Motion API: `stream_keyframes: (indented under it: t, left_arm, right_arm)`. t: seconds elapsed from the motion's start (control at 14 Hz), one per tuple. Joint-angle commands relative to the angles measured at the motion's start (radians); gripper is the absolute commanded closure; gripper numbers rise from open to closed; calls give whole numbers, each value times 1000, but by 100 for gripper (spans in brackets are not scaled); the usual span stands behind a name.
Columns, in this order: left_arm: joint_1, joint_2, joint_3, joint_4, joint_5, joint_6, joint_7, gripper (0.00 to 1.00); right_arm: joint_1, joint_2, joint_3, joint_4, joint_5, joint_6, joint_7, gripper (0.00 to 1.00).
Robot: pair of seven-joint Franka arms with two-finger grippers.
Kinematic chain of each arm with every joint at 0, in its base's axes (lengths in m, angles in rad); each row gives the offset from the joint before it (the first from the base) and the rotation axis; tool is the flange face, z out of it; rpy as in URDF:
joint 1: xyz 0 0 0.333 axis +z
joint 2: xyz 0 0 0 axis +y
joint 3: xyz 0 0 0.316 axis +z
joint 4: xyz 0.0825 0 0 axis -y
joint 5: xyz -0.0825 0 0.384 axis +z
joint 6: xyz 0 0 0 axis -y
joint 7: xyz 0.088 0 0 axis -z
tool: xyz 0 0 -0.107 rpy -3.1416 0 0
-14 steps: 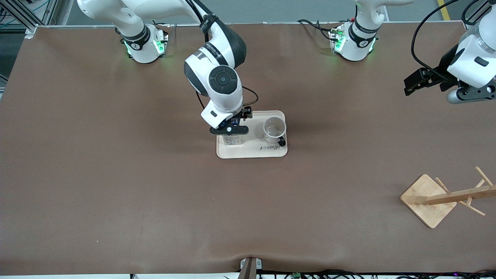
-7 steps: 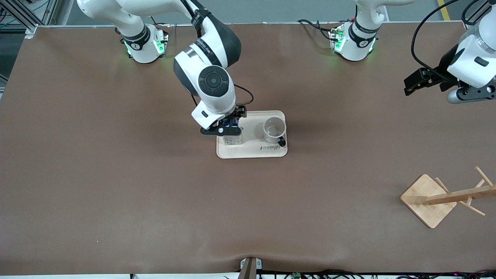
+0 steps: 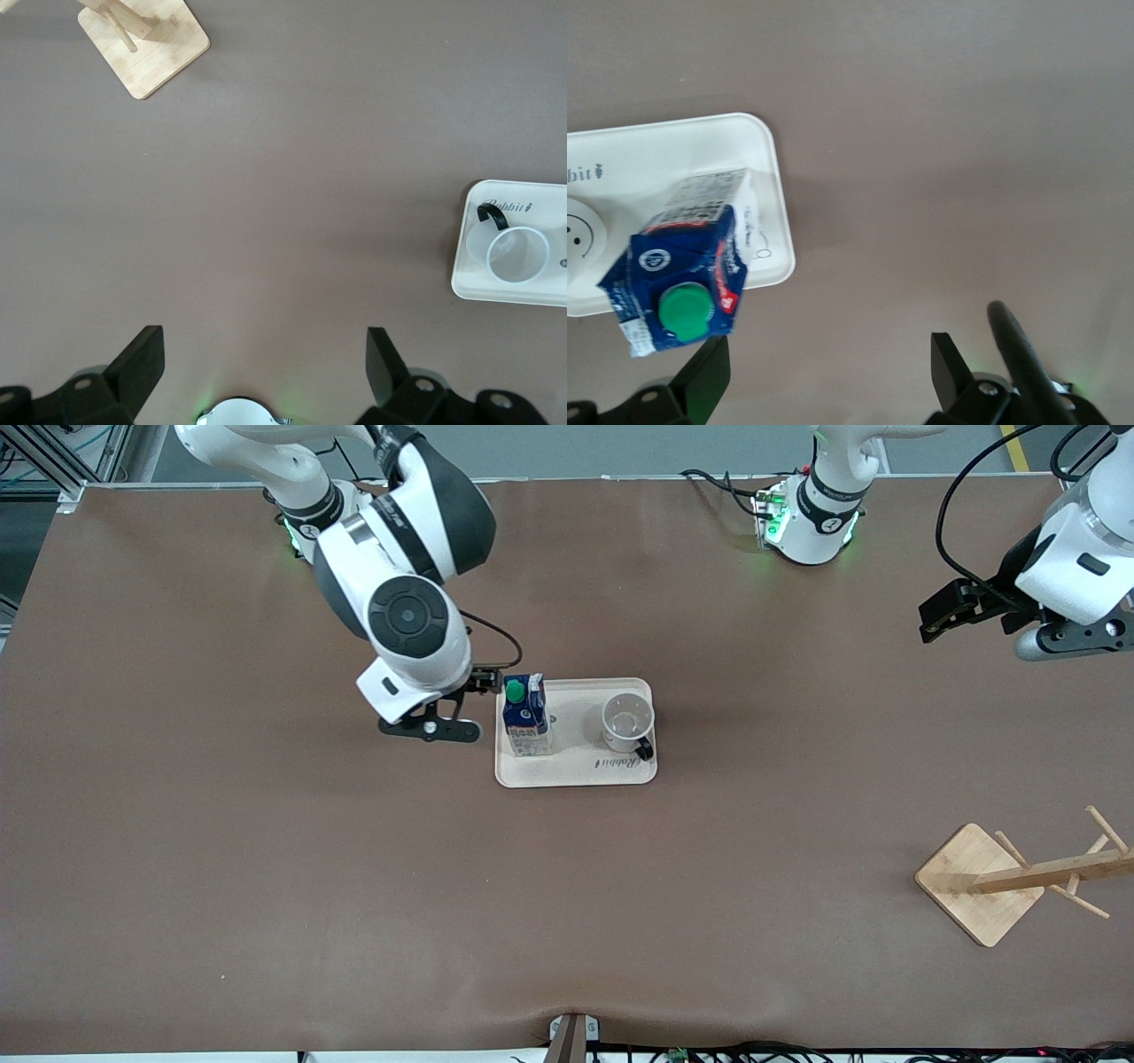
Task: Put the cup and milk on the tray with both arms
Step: 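Open the right gripper and withdraw it from the carton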
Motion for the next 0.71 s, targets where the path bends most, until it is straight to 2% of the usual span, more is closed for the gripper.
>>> stream_keyframes:
  t: [0.0, 0.21, 0.29, 0.43, 0.64]
  left_arm:
    - [4, -3, -7, 13, -9, -15, -5, 0]
    - [4, -5, -13, 11, -9, -15, -6, 0]
    - [4, -5, -15, 11, -9, -16, -6, 0]
    - [4, -6, -15, 11, -9, -16, -8, 0]
    - [4, -9, -16, 11, -11, -16, -8, 0]
  right_arm:
    - [-70, -29, 12, 36, -6, -108, -45, 0]
    - [-80, -43, 4, 49, -29, -214, -108, 0]
    - [-98, -48, 4, 83, -28, -240, -122, 0]
    - [-169, -48, 6, 160, -15, -243, -160, 0]
    - [-285, -48, 3, 186, -22, -245, -249, 0]
